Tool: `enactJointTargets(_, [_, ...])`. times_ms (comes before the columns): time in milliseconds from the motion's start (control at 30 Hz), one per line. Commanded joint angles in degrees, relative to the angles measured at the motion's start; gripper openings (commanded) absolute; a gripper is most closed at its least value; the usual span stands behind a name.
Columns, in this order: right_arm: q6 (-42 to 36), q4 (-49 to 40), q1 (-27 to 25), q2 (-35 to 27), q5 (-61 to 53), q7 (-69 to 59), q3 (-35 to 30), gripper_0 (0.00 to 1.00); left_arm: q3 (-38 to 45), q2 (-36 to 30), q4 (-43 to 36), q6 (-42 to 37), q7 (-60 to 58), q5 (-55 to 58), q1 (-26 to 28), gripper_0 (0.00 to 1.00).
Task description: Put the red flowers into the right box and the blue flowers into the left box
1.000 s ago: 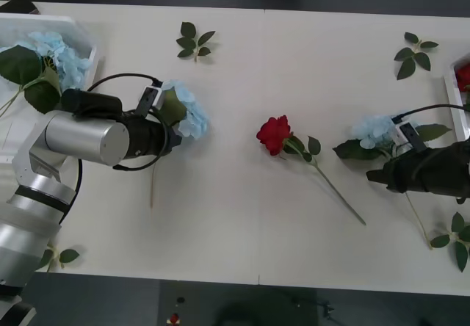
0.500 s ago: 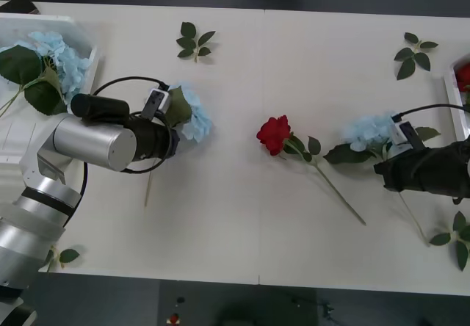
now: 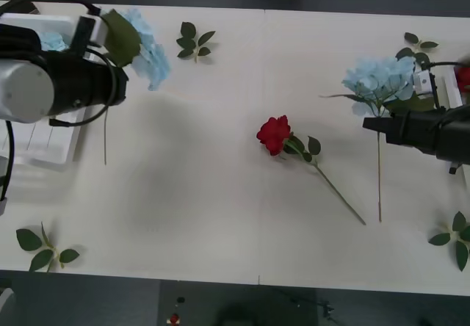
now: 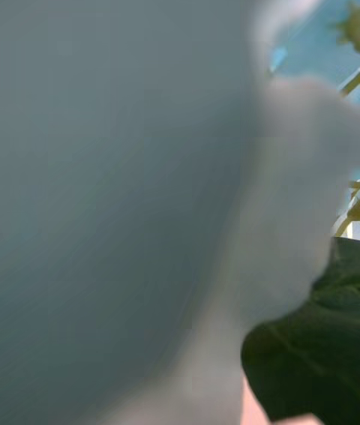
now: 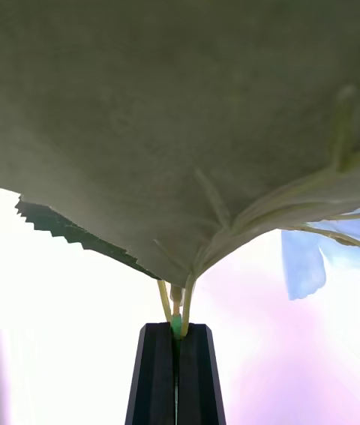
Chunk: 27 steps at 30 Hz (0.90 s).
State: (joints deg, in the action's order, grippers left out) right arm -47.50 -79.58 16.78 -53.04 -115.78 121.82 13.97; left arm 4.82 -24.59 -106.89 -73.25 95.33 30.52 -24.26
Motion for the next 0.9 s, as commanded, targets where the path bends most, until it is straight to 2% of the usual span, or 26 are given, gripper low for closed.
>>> enactJointTargets(33, [-0.6,-4.2,1.6,-1.6,-5.7,0.9,-1.0,0.00,6.9,-2.1,-5.0,-0.3,3.3,-1.1,1.5,0.00])
enactJointTargets(200, [-0.8,-8.4,1.6,-1.1,-13.2,2.1,-1.0,0.00,13.6,-2.3,-6.8,4.4,4.7,-7.3,4.0,0.00])
enactJointTargets(367, [0.1,-14.5,1.6,1.2,-14.5,4.9,-1.8,0.00,16.3,-2.3,-6.8,15.9,5.4,-15.3,9.5,0.00])
enactJointTargets(433, [1.4,-16.4,1.5,2.3,-14.5,8.3,-2.0,0.00,17.0,-2.3,-6.6,18.1,5.4,-18.1,10.8,0.00])
enactJointTargets(567, [4.3,-20.1,1.6,5.3,-13.4,13.7,-1.8,0.00,18.6,-2.3,-5.5,18.5,5.5,-23.0,11.8,0.00])
enactJointTargets(733, [7.1,-24.0,3.0,9.4,-5.2,18.5,-1.7,0.00,19.9,-2.3,-3.6,18.8,5.5,-26.5,12.3,0.01])
enactJointTargets(767, [7.1,-24.0,3.5,9.9,-3.9,18.7,-1.5,0.00,19.9,-2.2,-3.3,18.8,5.5,-26.7,12.3,0.07])
enactJointTargets(800, [7.0,-24.0,4.0,10.4,-3.1,18.8,-1.4,0.00,19.8,-2.3,-3.1,18.9,5.5,-26.8,12.3,0.17])
enactJointTargets(833, [6.9,-24.0,4.9,11.1,-1.4,18.9,-0.9,0.00,19.7,-2.3,-3.0,19.0,5.5,-26.8,12.3,0.41])
enactJointTargets(900, [7.2,-24.0,6.3,11.7,1.0,19.1,0.1,0.00,19.3,-2.3,-3.0,18.9,5.5,-26.7,12.3,0.63])
